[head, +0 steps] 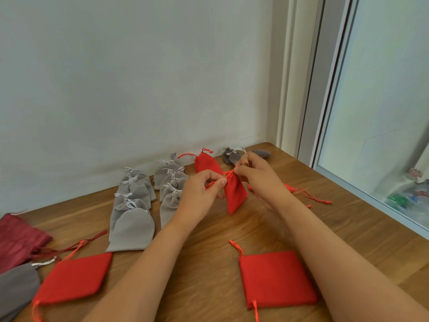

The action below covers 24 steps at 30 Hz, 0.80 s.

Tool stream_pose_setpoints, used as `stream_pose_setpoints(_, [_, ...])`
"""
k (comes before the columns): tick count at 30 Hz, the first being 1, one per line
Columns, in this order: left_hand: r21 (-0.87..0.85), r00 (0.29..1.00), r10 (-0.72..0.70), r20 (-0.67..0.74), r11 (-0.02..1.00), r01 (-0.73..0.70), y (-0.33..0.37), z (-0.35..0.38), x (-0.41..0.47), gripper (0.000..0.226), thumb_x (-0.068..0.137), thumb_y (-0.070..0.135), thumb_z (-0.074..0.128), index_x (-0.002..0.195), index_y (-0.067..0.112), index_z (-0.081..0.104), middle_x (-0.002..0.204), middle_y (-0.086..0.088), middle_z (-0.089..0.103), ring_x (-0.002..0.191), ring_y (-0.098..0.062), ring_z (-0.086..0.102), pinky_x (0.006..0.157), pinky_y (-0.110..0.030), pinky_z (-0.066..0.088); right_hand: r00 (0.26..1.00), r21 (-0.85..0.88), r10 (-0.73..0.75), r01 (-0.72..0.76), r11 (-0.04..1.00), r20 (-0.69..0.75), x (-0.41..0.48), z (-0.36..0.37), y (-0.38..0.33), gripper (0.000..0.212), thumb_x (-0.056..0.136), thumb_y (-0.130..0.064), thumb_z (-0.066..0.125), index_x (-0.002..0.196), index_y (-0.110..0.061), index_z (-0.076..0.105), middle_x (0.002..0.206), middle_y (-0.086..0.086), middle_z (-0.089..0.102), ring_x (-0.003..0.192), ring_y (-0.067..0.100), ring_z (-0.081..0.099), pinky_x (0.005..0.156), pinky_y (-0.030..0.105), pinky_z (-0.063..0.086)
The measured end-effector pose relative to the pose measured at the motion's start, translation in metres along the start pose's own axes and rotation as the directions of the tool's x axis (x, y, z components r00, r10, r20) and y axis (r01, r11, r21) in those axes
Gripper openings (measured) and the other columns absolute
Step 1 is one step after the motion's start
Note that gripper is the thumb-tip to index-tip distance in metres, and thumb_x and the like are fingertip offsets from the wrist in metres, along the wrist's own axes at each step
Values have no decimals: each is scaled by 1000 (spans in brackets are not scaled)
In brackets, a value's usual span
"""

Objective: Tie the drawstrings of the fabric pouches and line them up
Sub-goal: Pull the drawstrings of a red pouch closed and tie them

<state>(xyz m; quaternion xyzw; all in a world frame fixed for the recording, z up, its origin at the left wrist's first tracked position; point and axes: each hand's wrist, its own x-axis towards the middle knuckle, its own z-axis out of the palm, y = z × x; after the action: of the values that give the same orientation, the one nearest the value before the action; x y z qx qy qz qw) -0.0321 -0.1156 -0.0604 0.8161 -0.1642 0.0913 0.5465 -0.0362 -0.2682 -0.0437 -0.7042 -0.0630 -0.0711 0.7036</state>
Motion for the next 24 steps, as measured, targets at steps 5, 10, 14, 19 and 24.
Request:
stream_pose_setpoints(5, [-17,1000,7,10,1000,-7,-2,-4,3,14,92,13,61,79,17,63,62,0,62,60,-9,63,58,-22,50,998,-185,-53,44,982,-44,2,-4,3,34,89,7,53,74,-18,34,76,2,47,65,10,40,53,14,35])
stream_pose_setpoints(10, [-54,997,-45,60,997,48,2,1,1,13,92,14,63,79,14,63,60,2,58,52,-6,60,54,-17,46,980,-533,-193,137,835,-51,1,-3,6,36,89,4,51,74,-23,32,75,-2,47,64,7,43,60,22,35])
stream_pose_setpoints(14, [-260,994,-105,15,960,106,-1,-4,4,21,93,15,59,75,4,61,55,0,51,47,-11,49,53,-25,46,977,-572,-213,171,802,-6,1,-1,8,36,88,2,52,75,-24,31,79,1,50,67,11,46,62,27,35])
stream_pose_setpoints(19, [-507,975,-224,-7,841,189,8,-3,7,25,97,8,50,74,3,59,49,1,53,41,-5,41,42,-16,32,973,-561,-207,228,796,103,-3,7,10,29,88,2,53,78,-18,35,72,-7,43,65,6,42,64,31,34])
stream_pose_setpoints(24, [-621,952,-296,73,734,276,12,-9,9,21,96,12,52,82,-2,58,50,5,59,40,-2,46,41,-12,37,962,-491,-233,273,827,142,-6,11,8,34,87,4,54,77,-23,36,72,-8,43,62,-1,42,63,22,35])
